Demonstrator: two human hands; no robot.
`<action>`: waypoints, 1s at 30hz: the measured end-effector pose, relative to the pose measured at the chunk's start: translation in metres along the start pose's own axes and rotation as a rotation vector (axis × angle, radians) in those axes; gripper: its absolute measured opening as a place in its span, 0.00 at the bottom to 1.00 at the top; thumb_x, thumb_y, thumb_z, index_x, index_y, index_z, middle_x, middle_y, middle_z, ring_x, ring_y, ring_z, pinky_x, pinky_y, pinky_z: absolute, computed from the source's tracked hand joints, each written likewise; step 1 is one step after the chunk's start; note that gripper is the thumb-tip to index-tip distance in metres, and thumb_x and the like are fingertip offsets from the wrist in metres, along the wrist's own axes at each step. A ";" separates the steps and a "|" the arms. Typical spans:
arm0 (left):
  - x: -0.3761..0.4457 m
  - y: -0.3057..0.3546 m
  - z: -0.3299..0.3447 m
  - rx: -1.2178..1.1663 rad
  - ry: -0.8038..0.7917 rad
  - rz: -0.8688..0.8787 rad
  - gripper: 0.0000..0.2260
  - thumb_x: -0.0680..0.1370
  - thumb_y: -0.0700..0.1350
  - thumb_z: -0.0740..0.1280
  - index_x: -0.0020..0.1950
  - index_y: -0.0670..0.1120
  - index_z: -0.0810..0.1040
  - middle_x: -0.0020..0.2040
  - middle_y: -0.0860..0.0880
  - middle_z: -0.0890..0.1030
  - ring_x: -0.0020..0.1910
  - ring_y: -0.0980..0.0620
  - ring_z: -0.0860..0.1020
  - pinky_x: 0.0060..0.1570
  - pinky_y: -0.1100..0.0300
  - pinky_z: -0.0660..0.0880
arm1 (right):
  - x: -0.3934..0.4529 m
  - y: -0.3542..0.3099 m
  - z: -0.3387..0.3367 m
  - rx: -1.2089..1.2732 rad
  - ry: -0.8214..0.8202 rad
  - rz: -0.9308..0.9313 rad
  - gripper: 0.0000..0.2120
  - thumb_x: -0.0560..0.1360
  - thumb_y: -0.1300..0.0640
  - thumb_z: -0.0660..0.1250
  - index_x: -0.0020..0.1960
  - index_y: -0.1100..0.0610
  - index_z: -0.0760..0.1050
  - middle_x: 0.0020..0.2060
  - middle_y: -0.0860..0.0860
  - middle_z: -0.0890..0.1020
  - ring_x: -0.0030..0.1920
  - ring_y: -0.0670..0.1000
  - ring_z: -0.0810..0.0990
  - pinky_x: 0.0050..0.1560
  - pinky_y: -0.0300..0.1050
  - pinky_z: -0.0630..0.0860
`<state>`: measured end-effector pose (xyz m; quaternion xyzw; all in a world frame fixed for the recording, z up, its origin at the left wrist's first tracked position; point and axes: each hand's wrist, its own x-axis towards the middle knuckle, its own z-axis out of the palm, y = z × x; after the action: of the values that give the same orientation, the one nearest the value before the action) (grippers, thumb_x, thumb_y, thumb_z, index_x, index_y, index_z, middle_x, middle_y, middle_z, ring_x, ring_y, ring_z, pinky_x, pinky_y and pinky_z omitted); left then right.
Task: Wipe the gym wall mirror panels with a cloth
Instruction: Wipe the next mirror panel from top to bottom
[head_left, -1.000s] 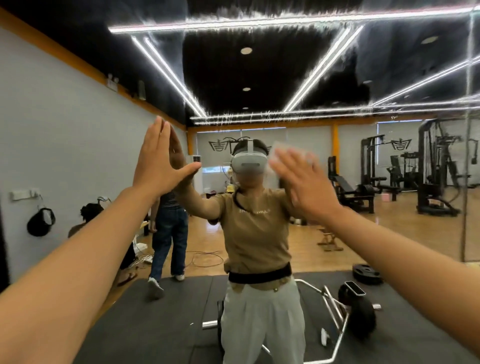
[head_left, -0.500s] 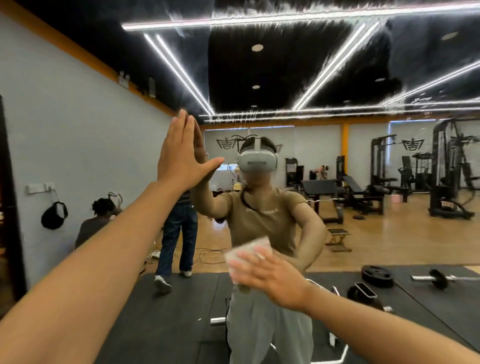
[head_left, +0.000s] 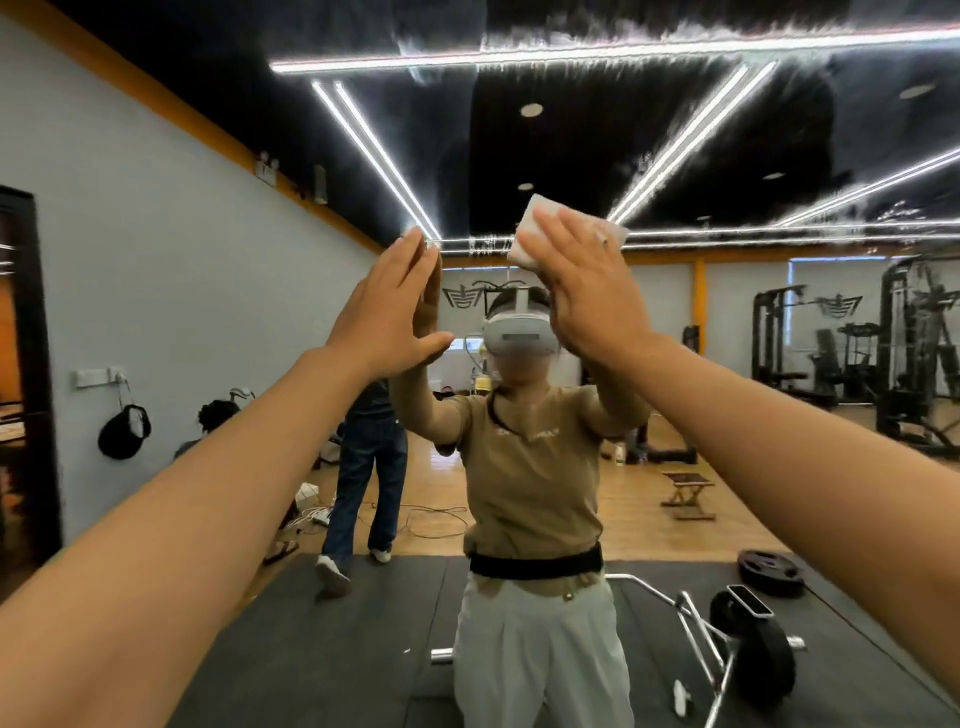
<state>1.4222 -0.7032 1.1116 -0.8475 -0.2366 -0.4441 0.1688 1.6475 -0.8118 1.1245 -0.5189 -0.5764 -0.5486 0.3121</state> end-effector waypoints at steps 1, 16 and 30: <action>0.000 -0.001 0.000 0.002 -0.003 0.002 0.44 0.75 0.56 0.72 0.82 0.47 0.48 0.82 0.50 0.44 0.80 0.47 0.46 0.75 0.49 0.55 | -0.005 -0.008 0.005 -0.006 0.020 0.017 0.31 0.75 0.69 0.65 0.76 0.54 0.65 0.76 0.56 0.66 0.77 0.60 0.59 0.75 0.60 0.54; -0.088 0.002 0.049 -0.166 0.095 -0.045 0.35 0.78 0.49 0.69 0.81 0.46 0.56 0.81 0.50 0.51 0.80 0.51 0.48 0.78 0.48 0.54 | -0.219 -0.057 0.052 -0.123 -0.479 -0.899 0.29 0.79 0.56 0.58 0.79 0.50 0.57 0.79 0.49 0.57 0.79 0.51 0.54 0.79 0.53 0.47; -0.234 0.042 0.157 -0.321 0.071 -0.293 0.34 0.79 0.51 0.64 0.81 0.45 0.53 0.82 0.54 0.43 0.80 0.54 0.43 0.76 0.59 0.43 | -0.075 -0.064 0.037 -0.052 -0.067 -0.151 0.32 0.74 0.67 0.56 0.78 0.55 0.63 0.78 0.55 0.61 0.79 0.58 0.53 0.78 0.58 0.48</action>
<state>1.4357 -0.7193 0.8276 -0.8038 -0.2774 -0.5256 -0.0265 1.6147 -0.7861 1.0272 -0.5000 -0.6095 -0.5678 0.2367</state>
